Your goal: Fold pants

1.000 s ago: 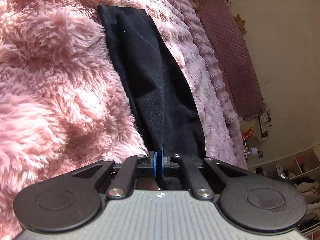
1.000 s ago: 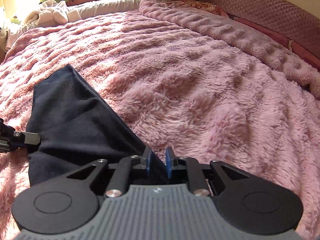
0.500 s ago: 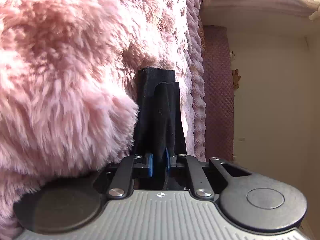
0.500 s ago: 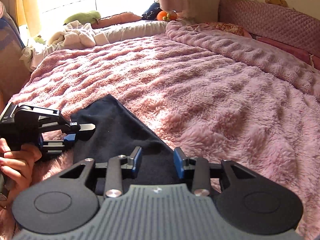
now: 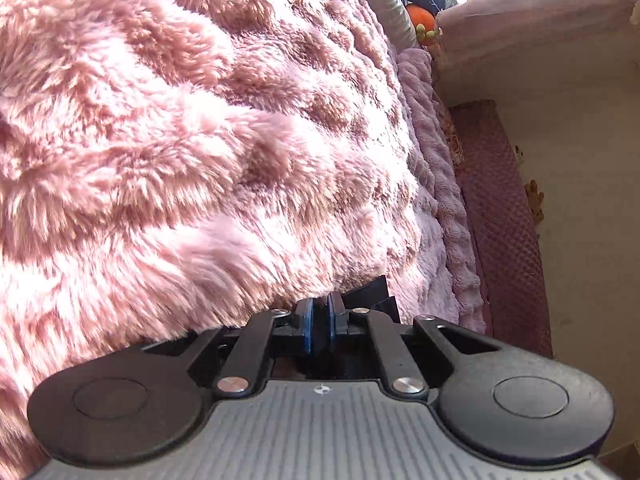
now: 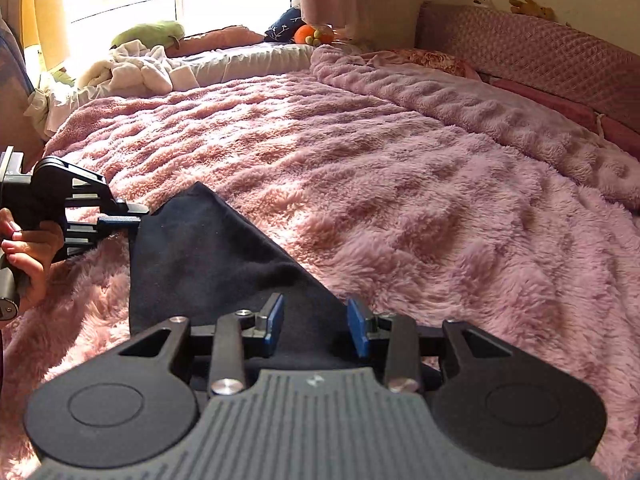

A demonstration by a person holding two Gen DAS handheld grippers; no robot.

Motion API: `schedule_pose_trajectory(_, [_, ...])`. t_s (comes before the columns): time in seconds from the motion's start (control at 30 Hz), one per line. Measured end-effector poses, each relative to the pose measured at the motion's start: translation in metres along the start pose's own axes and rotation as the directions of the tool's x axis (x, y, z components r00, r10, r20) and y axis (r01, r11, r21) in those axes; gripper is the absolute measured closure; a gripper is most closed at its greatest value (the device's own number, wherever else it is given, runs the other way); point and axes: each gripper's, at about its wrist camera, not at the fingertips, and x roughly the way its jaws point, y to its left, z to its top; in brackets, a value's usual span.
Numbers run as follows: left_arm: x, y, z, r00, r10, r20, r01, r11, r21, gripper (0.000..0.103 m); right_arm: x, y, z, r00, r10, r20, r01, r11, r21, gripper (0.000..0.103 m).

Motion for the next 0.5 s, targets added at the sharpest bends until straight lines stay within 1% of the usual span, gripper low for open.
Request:
schedule_pose_trajectory(0.03, [-0.004, 0.004, 0.004, 1.0, 0.009, 0.006, -0.009, 1.0, -0.015, 0.094, -0.008, -0.006, -0.002, 1.0, -0.012, 0.0, 0.012, 1.0, 0.01, 0.071])
schedule_pose_trajectory(0.07, [-0.008, 0.007, 0.007, 1.0, -0.006, 0.001, 0.006, 1.0, -0.024, 0.095, -0.016, -0.01, -0.004, 1.0, -0.021, -0.001, 0.021, 1.0, 0.02, 0.071])
schedule_pose_trajectory(0.13, [-0.015, 0.004, 0.008, 0.998, -0.058, -0.027, 0.058, 0.998, -0.01, 0.095, -0.031, -0.018, -0.007, 1.0, -0.03, -0.006, 0.03, 0.998, 0.047, 0.07])
schedule_pose_trajectory(0.17, [-0.018, 0.002, 0.008, 0.995, -0.085, -0.048, 0.085, 0.996, 0.014, 0.094, -0.042, -0.018, -0.009, 1.0, -0.023, -0.004, 0.023, 0.999, 0.038, 0.069])
schedule_pose_trajectory(0.23, [-0.02, -0.004, 0.008, 0.99, -0.104, -0.094, 0.11, 0.992, 0.061, 0.086, -0.056, -0.004, -0.015, 1.0, -0.003, 0.01, 0.004, 0.999, -0.051, 0.068])
schedule_pose_trajectory(0.27, [-0.02, -0.005, 0.005, 0.989, -0.102, -0.105, 0.11, 0.991, 0.078, 0.086, -0.062, 0.012, -0.019, 1.0, -0.003, 0.027, 0.006, 0.991, -0.137, 0.068])
schedule_pose_trajectory(0.33, [-0.024, -0.004, 0.0, 0.99, -0.104, -0.098, 0.114, 0.988, 0.104, 0.086, -0.065, 0.046, -0.026, 0.999, -0.004, 0.046, 0.017, 0.956, -0.294, 0.068])
schedule_pose_trajectory(0.4, [-0.026, -0.003, -0.004, 0.987, -0.12, -0.103, 0.133, 0.982, 0.131, 0.086, -0.057, 0.089, -0.031, 0.998, -0.002, 0.065, 0.03, 0.898, -0.438, 0.069])
schedule_pose_trajectory(0.5, [-0.025, 0.001, -0.013, 0.978, -0.166, -0.13, 0.184, 0.973, 0.141, 0.086, -0.033, 0.141, -0.031, 0.995, -0.006, 0.104, 0.064, 0.826, -0.56, 0.069])
